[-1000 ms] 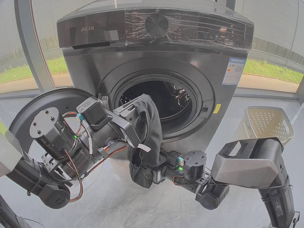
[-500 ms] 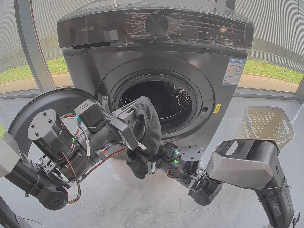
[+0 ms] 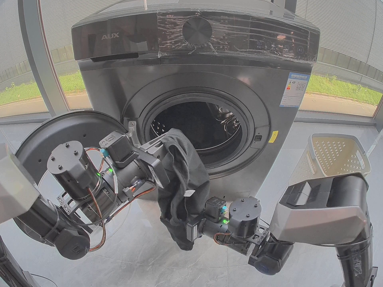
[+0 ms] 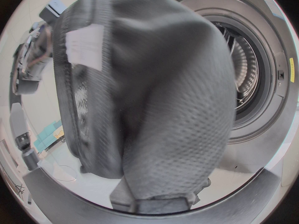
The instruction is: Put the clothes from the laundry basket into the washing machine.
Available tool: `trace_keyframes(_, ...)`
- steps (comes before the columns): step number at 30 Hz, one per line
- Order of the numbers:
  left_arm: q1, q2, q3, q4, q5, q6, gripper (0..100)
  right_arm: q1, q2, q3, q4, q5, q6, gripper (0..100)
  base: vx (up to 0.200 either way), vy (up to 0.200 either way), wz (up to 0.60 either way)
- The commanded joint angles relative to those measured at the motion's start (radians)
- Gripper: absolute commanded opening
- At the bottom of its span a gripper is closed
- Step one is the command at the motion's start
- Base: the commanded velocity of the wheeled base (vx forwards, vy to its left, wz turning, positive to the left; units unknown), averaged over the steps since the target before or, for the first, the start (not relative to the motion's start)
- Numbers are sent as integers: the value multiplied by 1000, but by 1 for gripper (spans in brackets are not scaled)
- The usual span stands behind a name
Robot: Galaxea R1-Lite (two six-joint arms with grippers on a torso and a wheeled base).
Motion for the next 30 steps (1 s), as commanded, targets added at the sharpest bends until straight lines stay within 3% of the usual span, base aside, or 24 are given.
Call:
trace_keyframes(1,48,132,-12,-1,1,-1,0,86,-143,108,-1,-31,15,0,0,0,0)
trace_keyframes(4,75,186,-20,-1,4,9,0,92,-152,116,-1,-50,23,0,0,0,0)
trace_keyframes(8,101,247,-50,-1,57,24,0,75,-149,122,-1,-54,24,0,0,0,0)
trace_keyframes(12,112,261,-47,2,60,24,0,72,-149,122,-1,-54,24,0,0,0,0)
trace_keyframes(13,114,267,-47,2,63,24,100,71,-151,122,-1,-54,24,0,0,0,0)
trace_keyframes(16,129,281,-41,0,65,24,100,62,-151,122,-1,-56,24,0,0,0,0)
trace_keyframes(20,127,278,28,-1,63,29,100,19,-148,113,0,-108,27,0,0,0,0)
trace_keyframes(25,115,270,123,-4,51,70,100,-46,-131,79,9,-135,42,0,0,0,0)
trace_keyframes(30,100,270,183,-4,27,76,100,-46,-115,73,11,-163,44,0,0,0,0)
